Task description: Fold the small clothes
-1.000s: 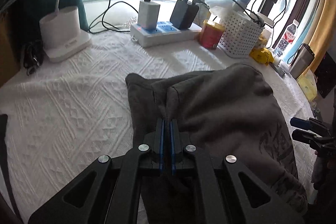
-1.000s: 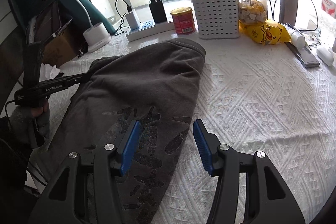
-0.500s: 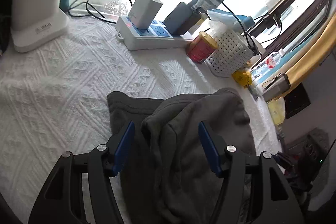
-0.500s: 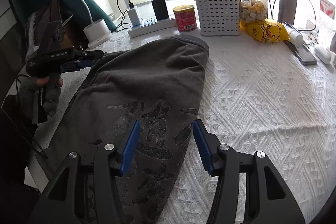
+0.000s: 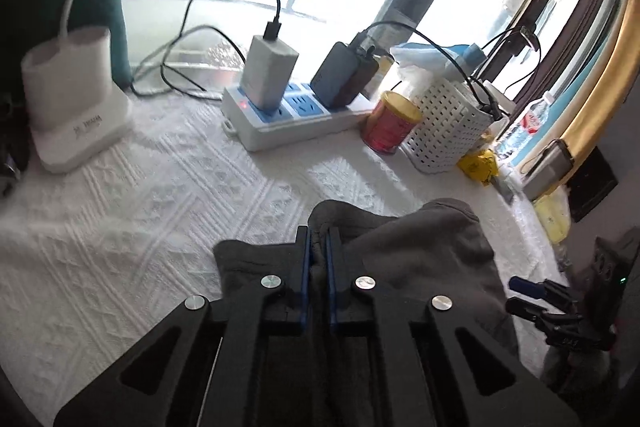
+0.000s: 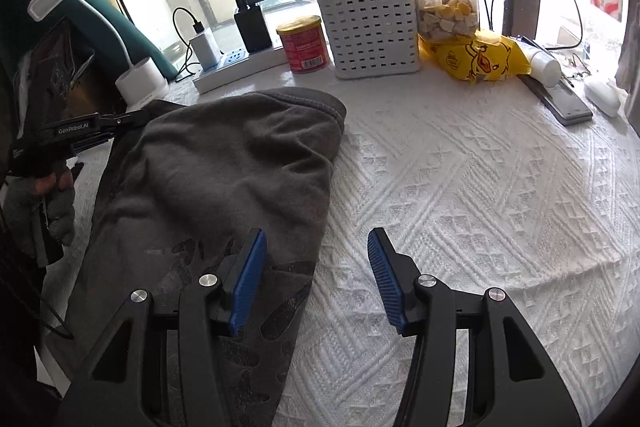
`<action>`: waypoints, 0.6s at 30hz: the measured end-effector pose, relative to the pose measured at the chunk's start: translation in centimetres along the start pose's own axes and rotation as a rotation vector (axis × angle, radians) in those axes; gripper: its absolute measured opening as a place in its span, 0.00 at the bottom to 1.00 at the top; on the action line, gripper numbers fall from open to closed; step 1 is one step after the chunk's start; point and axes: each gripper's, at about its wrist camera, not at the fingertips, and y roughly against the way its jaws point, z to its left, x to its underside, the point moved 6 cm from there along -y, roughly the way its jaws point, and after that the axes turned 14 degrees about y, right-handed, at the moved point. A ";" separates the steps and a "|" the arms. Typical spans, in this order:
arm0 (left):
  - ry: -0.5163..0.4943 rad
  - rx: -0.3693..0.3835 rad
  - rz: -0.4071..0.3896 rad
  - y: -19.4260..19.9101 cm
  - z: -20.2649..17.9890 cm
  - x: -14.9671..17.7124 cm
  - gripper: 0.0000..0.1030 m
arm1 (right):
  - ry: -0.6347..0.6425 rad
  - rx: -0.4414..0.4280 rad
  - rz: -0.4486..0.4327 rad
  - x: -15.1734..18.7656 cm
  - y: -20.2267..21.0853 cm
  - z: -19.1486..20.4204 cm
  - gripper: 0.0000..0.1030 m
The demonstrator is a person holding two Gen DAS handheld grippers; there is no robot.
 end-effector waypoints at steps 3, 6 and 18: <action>-0.078 -0.104 -0.022 -0.4 0.1 0.1 0.04 | 0.007 -0.015 -0.003 -0.3 -0.3 0.3 0.54; -0.105 -0.196 -0.045 -1.0 1.1 0.4 0.07 | 0.010 -0.028 0.005 -0.1 -0.6 0.7 0.54; -0.098 -0.243 -0.056 4.1 2.5 3.7 0.34 | -0.006 -0.022 -0.013 1.1 1.4 0.8 0.54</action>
